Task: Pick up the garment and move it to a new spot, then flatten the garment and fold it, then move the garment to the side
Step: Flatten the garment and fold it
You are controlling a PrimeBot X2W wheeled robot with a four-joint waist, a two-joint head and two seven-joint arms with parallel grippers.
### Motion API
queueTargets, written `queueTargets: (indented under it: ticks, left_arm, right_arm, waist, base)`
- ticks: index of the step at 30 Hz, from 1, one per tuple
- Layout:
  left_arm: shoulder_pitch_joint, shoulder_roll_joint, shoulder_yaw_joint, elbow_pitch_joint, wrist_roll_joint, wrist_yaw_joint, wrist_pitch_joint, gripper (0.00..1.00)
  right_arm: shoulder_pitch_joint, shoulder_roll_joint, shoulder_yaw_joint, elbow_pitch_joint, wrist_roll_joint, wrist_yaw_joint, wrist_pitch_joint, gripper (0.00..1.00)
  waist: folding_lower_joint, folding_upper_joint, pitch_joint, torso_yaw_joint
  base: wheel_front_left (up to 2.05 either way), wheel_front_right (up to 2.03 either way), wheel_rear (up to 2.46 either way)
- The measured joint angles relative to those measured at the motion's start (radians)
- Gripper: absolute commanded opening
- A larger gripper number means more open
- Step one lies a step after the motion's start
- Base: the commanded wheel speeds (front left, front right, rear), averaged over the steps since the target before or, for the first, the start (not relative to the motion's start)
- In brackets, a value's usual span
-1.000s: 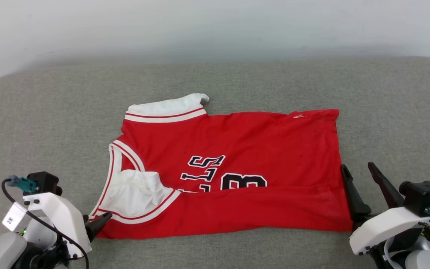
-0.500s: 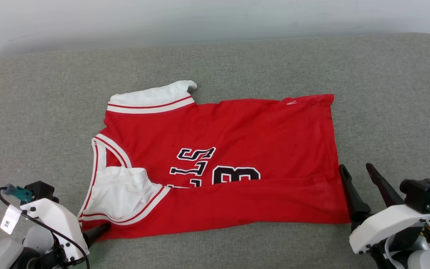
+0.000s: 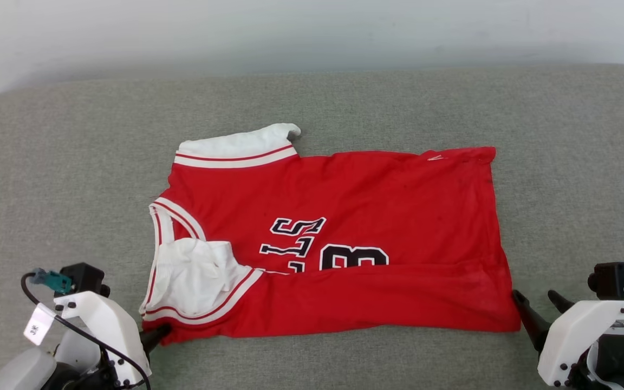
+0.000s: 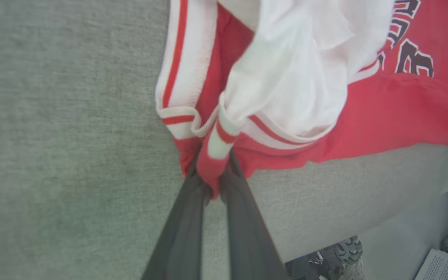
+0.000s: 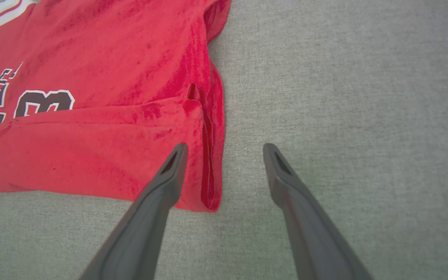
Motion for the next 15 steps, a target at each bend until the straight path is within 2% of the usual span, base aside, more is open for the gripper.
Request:
queueTargets:
  ticks: [6, 14, 15]
  left_arm:
    - [0.001, 0.036, 0.008, -0.106, 0.035, 0.033, -0.013, 0.0]
    - [-0.008, 0.051, 0.015, -0.172, 0.052, 0.053, -0.018, 0.0]
    - [-0.008, 0.051, 0.014, -0.173, 0.052, 0.053, -0.018, 0.0]
  right_arm:
    - [-0.02, -0.026, 0.024, 0.001, -0.001, 0.0, 0.119, 1.0]
    - [-0.078, -0.032, 0.071, 0.12, 0.022, 0.0, 0.222, 0.98]
    - [-0.084, -0.032, 0.074, 0.131, 0.027, 0.0, 0.241, 0.47]
  waist:
    - [0.0, 0.0, 0.009, 0.022]
    - [0.0001, 0.0, 0.049, 0.041]
    - [0.0001, 0.0, 0.053, 0.043]
  base:
    - [0.0, 0.0, 0.0]
    - [0.0, 0.0, 0.0]
    - [0.0, 0.0, 0.0]
